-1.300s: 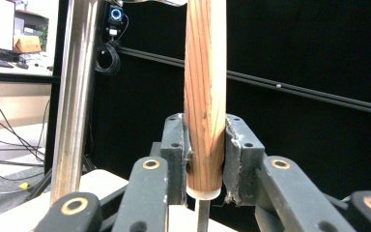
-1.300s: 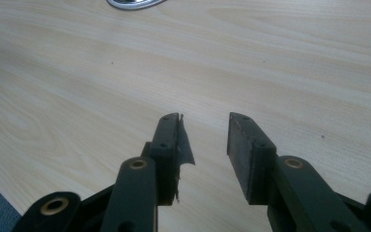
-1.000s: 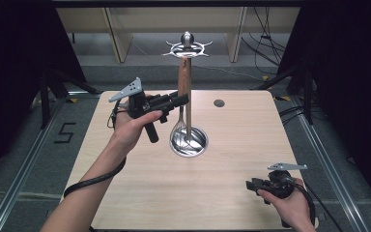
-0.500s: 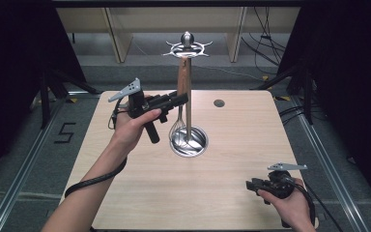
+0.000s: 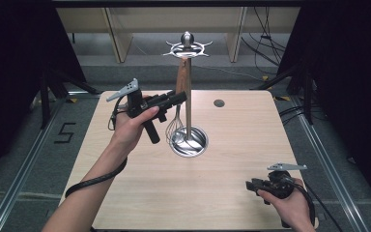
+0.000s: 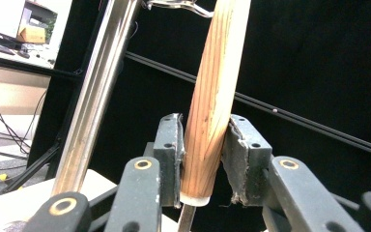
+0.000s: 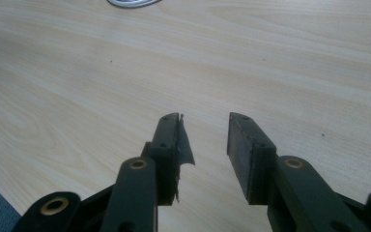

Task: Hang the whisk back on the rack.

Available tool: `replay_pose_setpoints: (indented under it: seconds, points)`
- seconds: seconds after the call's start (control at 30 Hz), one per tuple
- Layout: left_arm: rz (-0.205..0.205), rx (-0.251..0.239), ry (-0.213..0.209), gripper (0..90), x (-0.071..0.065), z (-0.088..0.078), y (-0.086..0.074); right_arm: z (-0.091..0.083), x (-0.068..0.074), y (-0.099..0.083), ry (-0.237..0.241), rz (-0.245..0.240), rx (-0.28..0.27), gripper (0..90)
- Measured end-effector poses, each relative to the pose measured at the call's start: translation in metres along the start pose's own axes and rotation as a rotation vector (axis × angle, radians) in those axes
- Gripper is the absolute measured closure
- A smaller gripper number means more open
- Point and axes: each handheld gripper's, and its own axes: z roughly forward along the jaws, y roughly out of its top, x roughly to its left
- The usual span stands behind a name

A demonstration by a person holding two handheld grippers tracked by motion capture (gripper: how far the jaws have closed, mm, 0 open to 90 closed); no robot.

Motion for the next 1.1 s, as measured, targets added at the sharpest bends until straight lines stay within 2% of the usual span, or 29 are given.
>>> replay_pose_setpoints:
  seconds: [0.57,0.63,0.67,0.83,0.93,0.97,1.1]
  points:
    - [-0.02,-0.004,0.034,63.9,-0.0004,0.0009,0.0016,0.0002,0.0003,-0.0002,-0.001,0.0,0.002,65.9]
    - [-0.033,-0.008,0.037,63.4,-0.0004,0.0014,0.0017,0.0007,0.0004,-0.0004,0.009,0.001,-0.004,65.9]
    - [-0.033,-0.008,0.037,63.1,-0.0004,0.0014,0.0017,-0.0003,0.0011,-0.0003,-0.012,0.0,0.001,65.9]
    - [-0.052,-0.006,0.054,61.5,0.0015,0.0016,-0.0005,-0.0002,0.0011,-0.0003,-0.012,-0.001,0.002,65.9]
    - [-0.056,-0.005,0.052,61.4,0.0015,0.0021,-0.0002,0.0003,0.0004,-0.0003,0.001,-0.002,-0.001,65.9]
    - [-0.059,-0.005,0.05,61.3,0.0015,0.0023,-0.0002,-0.0004,0.0011,-0.0004,-0.012,0.0,0.001,65.9]
    - [-0.065,-0.006,0.057,60.5,0.0019,0.0025,-0.0005,-0.0004,0.0009,-0.0006,-0.011,-0.005,0.001,65.9]
